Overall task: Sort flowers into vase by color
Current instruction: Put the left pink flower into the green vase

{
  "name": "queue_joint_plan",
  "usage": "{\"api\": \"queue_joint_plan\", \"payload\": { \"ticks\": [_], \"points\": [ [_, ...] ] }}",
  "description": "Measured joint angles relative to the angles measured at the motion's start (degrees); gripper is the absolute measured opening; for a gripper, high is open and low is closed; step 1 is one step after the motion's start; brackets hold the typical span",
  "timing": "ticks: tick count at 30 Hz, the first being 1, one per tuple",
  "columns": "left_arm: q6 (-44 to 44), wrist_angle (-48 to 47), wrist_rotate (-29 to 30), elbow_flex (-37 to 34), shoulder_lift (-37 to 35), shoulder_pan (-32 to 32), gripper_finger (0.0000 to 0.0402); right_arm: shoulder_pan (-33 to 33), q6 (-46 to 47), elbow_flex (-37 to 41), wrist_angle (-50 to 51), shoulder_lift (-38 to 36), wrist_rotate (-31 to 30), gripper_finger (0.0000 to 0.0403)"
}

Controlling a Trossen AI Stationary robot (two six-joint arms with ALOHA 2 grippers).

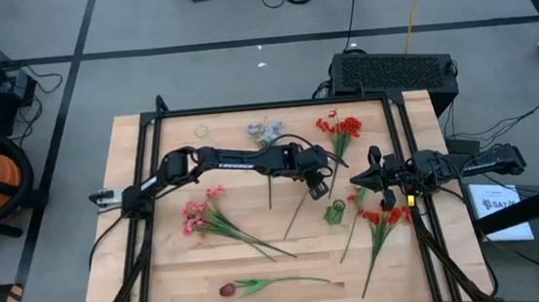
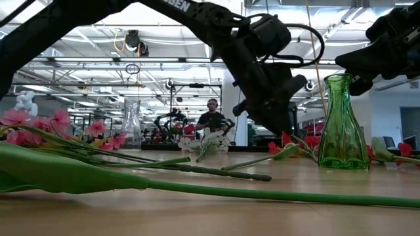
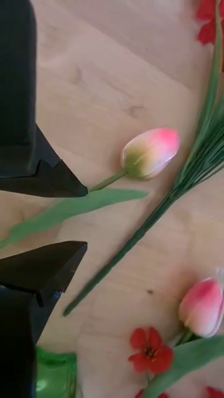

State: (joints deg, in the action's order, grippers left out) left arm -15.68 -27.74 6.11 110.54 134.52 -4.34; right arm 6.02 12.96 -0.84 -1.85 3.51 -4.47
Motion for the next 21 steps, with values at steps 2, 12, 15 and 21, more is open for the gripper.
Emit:
{"api": "queue_joint_plan", "payload": {
  "ticks": [2, 12, 15, 21],
  "points": [
    [0.04, 0.86, 0.09, -0.09, 0.00, -0.08, 0.0130, 0.00, 0.02, 0.00, 0.00, 0.00, 0.00, 0.0000],
    [-0.37, 1.37, -0.35, -0.11, 4.05, -0.99, 0.0130, 0.00, 0.02, 0.00, 0.04, -0.01, -0.04, 0.0000],
    [-0.33, 1.73, -0.50, -0.11, 5.01, -0.81, 0.0130, 0.00, 0.02, 0.00, 0.00, -0.02, -0.04, 0.0000],
    [-0.21, 1.89, -0.50, -0.04, 5.51, -0.66, 0.0094, 0.00, 0.02, 0.00, 0.00, 0.00, -0.02, 0.0000]
  ]
}}
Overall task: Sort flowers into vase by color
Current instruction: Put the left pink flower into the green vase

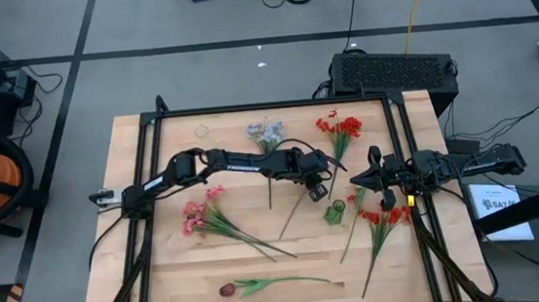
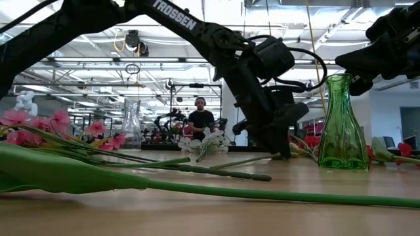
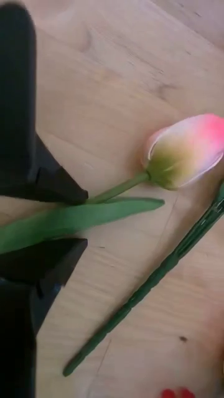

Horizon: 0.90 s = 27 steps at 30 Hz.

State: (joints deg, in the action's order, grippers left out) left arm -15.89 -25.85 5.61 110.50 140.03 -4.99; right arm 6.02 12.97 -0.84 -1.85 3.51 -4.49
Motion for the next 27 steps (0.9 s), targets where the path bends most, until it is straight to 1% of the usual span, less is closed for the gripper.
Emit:
{"api": "queue_joint_plan", "payload": {
  "ticks": [3, 4, 6, 10, 17, 19, 21, 23, 25, 27],
  "points": [
    [0.58, 0.00, -0.93, 0.00, 0.01, -0.05, 0.0031, 0.00, -0.01, 0.00, 0.00, 0.00, 0.00, 0.0000],
    [0.17, -0.33, -1.40, 0.00, -0.24, -0.22, 0.0017, 0.00, 0.00, 0.00, 0.00, 0.00, 0.00, 0.0000],
    [-1.67, -1.07, -2.35, -0.02, -0.71, -0.75, 0.0013, 0.01, 0.00, 0.00, 0.00, -0.02, 0.00, 0.0000],
    [-1.78, -4.61, -2.78, -0.25, -4.37, -2.04, 0.0007, 0.00, -0.02, 0.00, 0.00, -0.02, 0.04, 0.0000],
    [-1.76, -8.04, -0.36, -0.15, -16.59, -3.76, 0.0005, 0.00, 0.00, 0.00, 0.02, 0.01, 0.04, 0.0000],
    [-1.16, -7.54, 1.69, -0.15, -20.21, -3.66, 0.0004, 0.01, -0.02, 0.00, 0.00, 0.05, 0.02, 0.0000],
    [-0.26, -4.33, 3.49, -1.31, -24.04, -3.53, 0.0004, 0.02, -0.02, 0.00, 0.00, 0.07, 0.02, 0.0000],
    [-0.15, 1.63, 3.66, -4.64, -27.86, -3.64, 0.0004, 0.02, 0.00, 0.00, 0.00, 0.07, 0.02, 0.0000],
    [0.15, 9.39, 2.91, -9.75, -31.20, -3.90, 0.0004, 0.01, 0.00, 0.00, 0.00, 0.07, 0.02, 0.0000],
    [-0.21, 18.05, 0.53, -16.54, -34.71, -4.45, 0.0004, 0.01, -0.02, 0.00, 0.00, 0.07, 0.02, 0.0000]
  ]
}}
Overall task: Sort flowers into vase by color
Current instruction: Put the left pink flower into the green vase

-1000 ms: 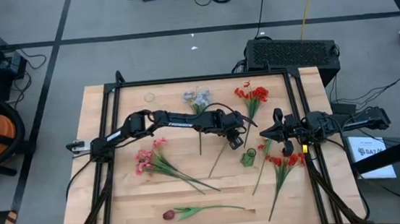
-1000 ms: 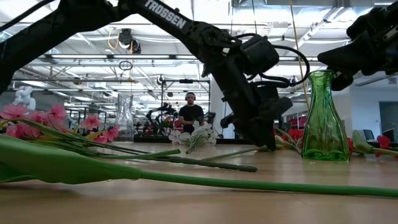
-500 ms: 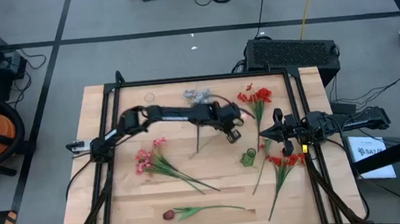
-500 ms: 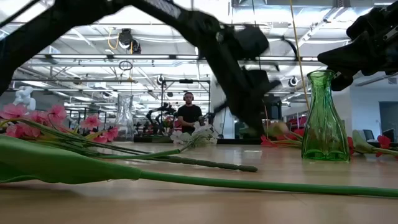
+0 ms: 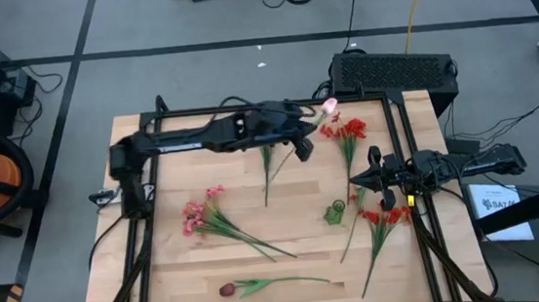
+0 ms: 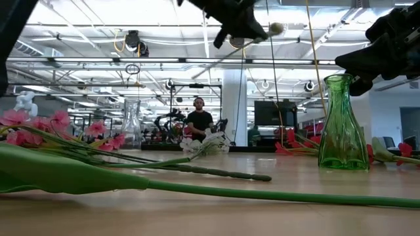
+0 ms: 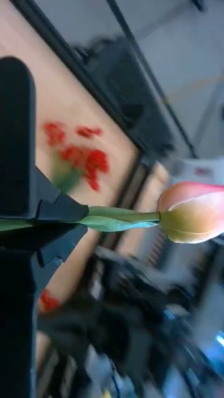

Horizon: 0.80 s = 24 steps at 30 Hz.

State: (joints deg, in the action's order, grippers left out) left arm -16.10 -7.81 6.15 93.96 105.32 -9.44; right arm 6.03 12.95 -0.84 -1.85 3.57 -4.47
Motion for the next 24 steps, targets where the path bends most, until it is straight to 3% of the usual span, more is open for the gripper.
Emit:
{"api": "queue_joint_plan", "payload": {
  "ticks": [3, 6, 10, 13, 16, 20, 24],
  "points": [
    [-1.43, 16.32, -3.99, -11.16, -5.00, -0.80, 0.0004, 0.01, 0.00, 0.00, 0.00, 0.00, 0.00, 0.0000],
    [-6.19, 39.56, -6.43, -22.68, -7.86, -1.21, 0.0004, -0.01, 0.02, 0.00, 0.00, 0.02, 0.00, 0.0000],
    [-10.36, 73.74, -6.69, -34.13, -6.68, -0.87, 0.0003, 0.00, 0.02, 0.00, 0.00, 0.02, 0.00, 0.0000],
    [-8.82, 90.54, -6.45, -37.61, -3.12, 0.69, 0.0003, 0.01, 0.02, 0.00, 0.00, 0.02, 0.00, 0.0000],
    [-5.03, 97.56, -6.50, -36.56, 0.90, 3.42, 0.0003, -0.01, 0.00, 0.00, 0.00, 0.04, 0.00, 0.0000],
    [6.20, 96.02, -7.44, -31.22, 4.23, 7.16, 0.0003, 0.01, 0.00, 0.00, -0.02, 0.03, -0.02, 0.0000],
    [11.42, 96.33, -11.49, -24.86, 7.54, 9.54, 0.0003, -0.01, 0.00, 0.00, 0.02, 0.04, 0.00, 0.0000]
  ]
}}
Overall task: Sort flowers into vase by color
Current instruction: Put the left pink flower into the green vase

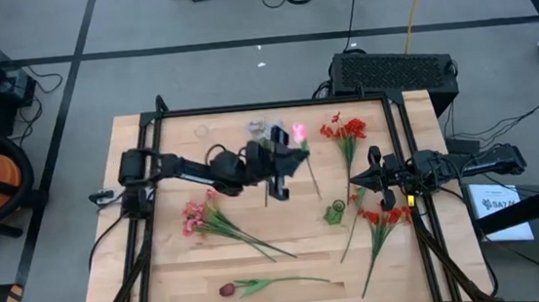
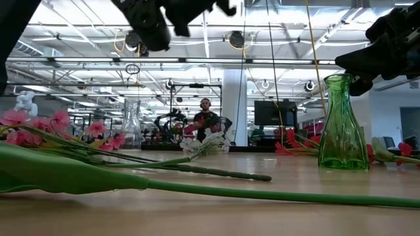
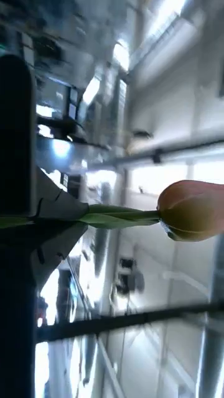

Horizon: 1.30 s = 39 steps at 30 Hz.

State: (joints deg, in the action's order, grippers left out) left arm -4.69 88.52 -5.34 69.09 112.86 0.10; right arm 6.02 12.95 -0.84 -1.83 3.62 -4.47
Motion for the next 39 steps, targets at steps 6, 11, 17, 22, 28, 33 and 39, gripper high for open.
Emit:
{"api": "queue_joint_plan", "payload": {
  "ticks": [6, 11, 17, 22, 28, 33, 39],
  "points": [
    [2.04, -4.46, -2.83, 5.32, 2.55, 0.85, 0.0003, 0.00, 0.00, 0.00, -0.02, 0.00, 0.00, 0.0000],
    [2.09, -7.18, -3.04, 8.48, 4.67, 2.04, 0.0003, 0.00, 0.02, 0.00, -0.02, 0.00, 0.00, 0.0000],
    [2.12, -8.01, -3.09, 11.87, 7.60, 2.68, 0.0003, 0.00, 0.00, 0.00, -0.03, 0.00, 0.00, 0.0000],
    [2.10, -8.13, -3.09, 14.70, 9.96, 2.69, 0.0003, 0.00, 0.00, 0.00, -0.04, 0.00, 0.00, 0.0000],
    [3.96, -11.91, -3.09, 15.15, 9.81, 2.67, 0.0003, 0.00, 0.02, 0.00, -0.04, 0.00, 0.00, 0.0000],
    [6.26, -14.52, -4.33, 15.13, 9.88, 2.67, 0.0003, 0.01, 0.00, 0.00, -0.04, 0.00, 0.00, 0.0000],
    [6.35, -11.73, -5.03, 15.13, 11.83, 2.68, 0.0002, 0.00, 0.02, 0.00, -0.04, 0.00, 0.00, 0.0000]
  ]
}}
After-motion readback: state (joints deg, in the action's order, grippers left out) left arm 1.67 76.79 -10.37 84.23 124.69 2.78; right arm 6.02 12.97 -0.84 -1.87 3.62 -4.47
